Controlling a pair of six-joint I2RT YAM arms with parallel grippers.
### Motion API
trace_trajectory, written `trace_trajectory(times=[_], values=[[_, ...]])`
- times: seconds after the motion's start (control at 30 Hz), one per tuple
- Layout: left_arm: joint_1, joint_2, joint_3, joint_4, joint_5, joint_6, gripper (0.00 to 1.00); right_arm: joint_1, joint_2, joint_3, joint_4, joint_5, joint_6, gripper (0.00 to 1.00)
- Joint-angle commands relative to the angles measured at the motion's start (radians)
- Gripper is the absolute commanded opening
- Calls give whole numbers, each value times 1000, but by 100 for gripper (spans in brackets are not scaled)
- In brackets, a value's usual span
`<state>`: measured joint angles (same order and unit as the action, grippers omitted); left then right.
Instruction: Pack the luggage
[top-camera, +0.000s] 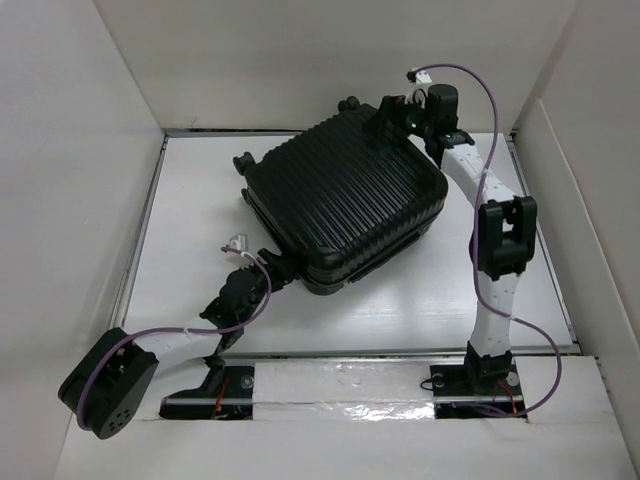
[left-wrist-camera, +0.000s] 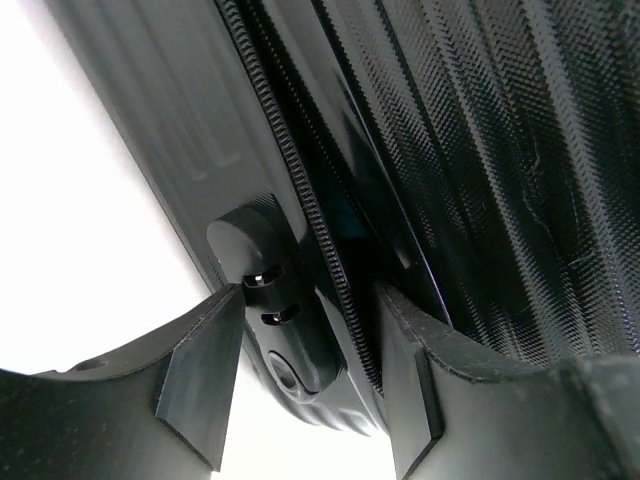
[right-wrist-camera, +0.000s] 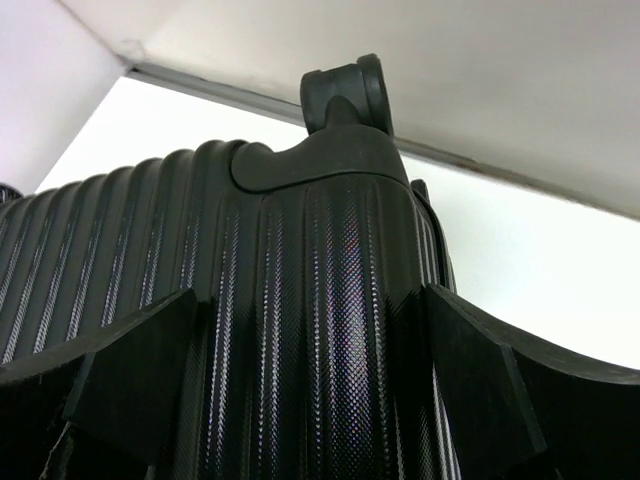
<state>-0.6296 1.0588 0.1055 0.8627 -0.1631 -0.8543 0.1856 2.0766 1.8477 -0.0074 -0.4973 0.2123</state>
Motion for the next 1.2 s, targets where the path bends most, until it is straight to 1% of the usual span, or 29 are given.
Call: trace_trajectory(times=[0.0, 0.07, 0.13, 0.2, 0.23, 0.27, 0.3, 0.33, 0.37, 0.4, 0.43, 0.47, 0.5, 0.53, 0.57, 0.6, 0.63, 0.67, 0.7, 0.73, 0.77, 0.8, 0.83, 0.93, 1.0, 1.03, 1.07, 1.13, 1.17], values=[[-94, -6, -3, 12, 154, -23, 46, 176, 8, 194, -109, -348, 67, 99], [-104, -6, 2, 12, 128, -25, 46, 186, 4, 258, -141, -342, 56, 99], [-113, -2, 14, -2, 126, -31, 46, 186, -51, 260, -154, -327, 29, 98], [-113, -8, 32, -27, 111, -34, 46, 195, -125, 199, -148, -299, -17, 91], [-113, -13, 36, -33, 106, -34, 46, 204, -221, 158, -129, -282, -65, 85], [-113, -20, 43, -39, 94, -31, 46, 221, -280, 109, -118, -232, -89, 74], [-113, -22, 51, -48, 89, -26, 46, 232, -338, -9, -106, -209, -118, 69], [-113, -20, 56, -48, 85, -25, 46, 264, -469, -77, -80, -140, -170, 48], [-113, -19, 60, -48, 85, -23, 46, 287, -542, -156, -63, -89, -191, 36], [-113, -14, 71, -45, 85, -22, 46, 313, -615, -344, -33, -39, -201, 28], [-113, -10, 75, -45, 88, -16, 46, 345, -691, -445, 48, 18, -244, 16], [-113, 4, 80, -41, 89, -14, 46, 406, -833, -541, 82, 131, -246, 14], [-113, 12, 83, -34, 92, -14, 46, 432, -898, -641, 127, 170, -246, 13], [-113, 16, 94, -34, 94, -11, 46, 455, -956, -817, 191, 204, -226, 11], [-113, 30, 97, -31, 100, -8, 46, 483, -1057, -900, 219, 251, -211, 0], [-113, 35, 102, -25, 103, -6, 46, 530, -1097, -980, 257, 261, -173, 0], [-113, 39, 109, -24, 106, -6, 46, 552, -1127, -1096, 292, 269, -168, 0], [-113, 49, 111, -16, 112, -8, 46, 569, -1147, -1122, 279, 340, -180, 8], [-113, 52, 112, -10, 114, -8, 46, 578, -1150, -1127, 255, 395, -186, 10], [-113, 56, 115, -4, 117, -12, 46, 554, -1133, -1112, 172, 442, -195, 10], [-113, 61, 115, 5, 125, -18, 46, 520, -1112, -1045, 140, 445, -197, 6], [-113, 61, 117, 7, 128, -20, 46, 479, -1056, -1015, 120, 418, -197, 6], [-113, 60, 118, 7, 131, -22, 46, 395, -1023, -993, 115, 387, -186, 5], [-113, 44, 112, -2, 126, -26, 46, 278, -922, -935, 94, 257, -180, 10], [-113, 23, 102, -11, 114, -26, 46, 253, -921, -932, 95, 232, -160, 23], [-113, 17, 97, -16, 109, -26, 46, 244, -958, -938, 116, 241, -139, 31], [-113, 7, 94, -21, 103, -22, 46, 229, -981, -944, 127, 323, -123, 53], [-113, 1, 94, -39, 97, -8, 46, 190, -1030, -944, 96, 437, -76, 72], [-113, -5, 95, -45, 96, -3, 46, 119, -1068, -943, 86, 489, -59, 84]])
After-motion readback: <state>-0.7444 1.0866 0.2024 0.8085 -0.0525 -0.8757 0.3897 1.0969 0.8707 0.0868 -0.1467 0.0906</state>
